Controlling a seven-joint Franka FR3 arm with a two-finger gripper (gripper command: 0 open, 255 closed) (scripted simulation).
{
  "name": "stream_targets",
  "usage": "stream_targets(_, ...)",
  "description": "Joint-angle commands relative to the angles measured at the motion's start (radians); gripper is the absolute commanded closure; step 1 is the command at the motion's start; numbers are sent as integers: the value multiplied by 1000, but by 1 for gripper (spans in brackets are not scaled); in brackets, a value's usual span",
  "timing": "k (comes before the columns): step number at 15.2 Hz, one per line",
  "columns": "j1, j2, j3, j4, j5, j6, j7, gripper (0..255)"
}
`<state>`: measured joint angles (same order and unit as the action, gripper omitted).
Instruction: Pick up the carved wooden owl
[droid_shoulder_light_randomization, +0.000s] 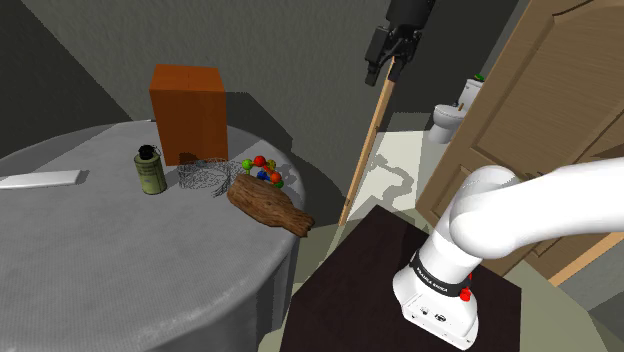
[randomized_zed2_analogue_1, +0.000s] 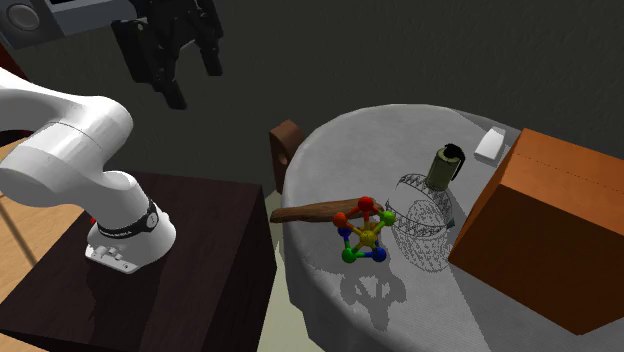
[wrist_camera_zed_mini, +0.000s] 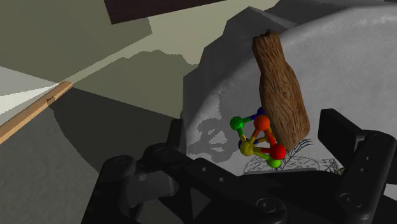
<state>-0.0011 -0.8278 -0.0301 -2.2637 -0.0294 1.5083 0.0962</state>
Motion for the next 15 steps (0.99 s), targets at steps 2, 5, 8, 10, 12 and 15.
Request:
stream_targets(2, 4, 2, -26, -30, 13, 35, -21, 0)
stream_targets(5, 19, 20, -103, -114, 55, 138, -88, 0)
stream_targets(8, 39, 58, -179, -184, 103, 239, -164, 0)
stream_targets(10, 57, 94, -230, -223, 140, 306, -220, 0)
stream_targets(12, 80, 139, -281, -255, 184, 370, -283, 0)
stream_targets(15, 128, 223, -362, -288, 264, 460, -390, 0)
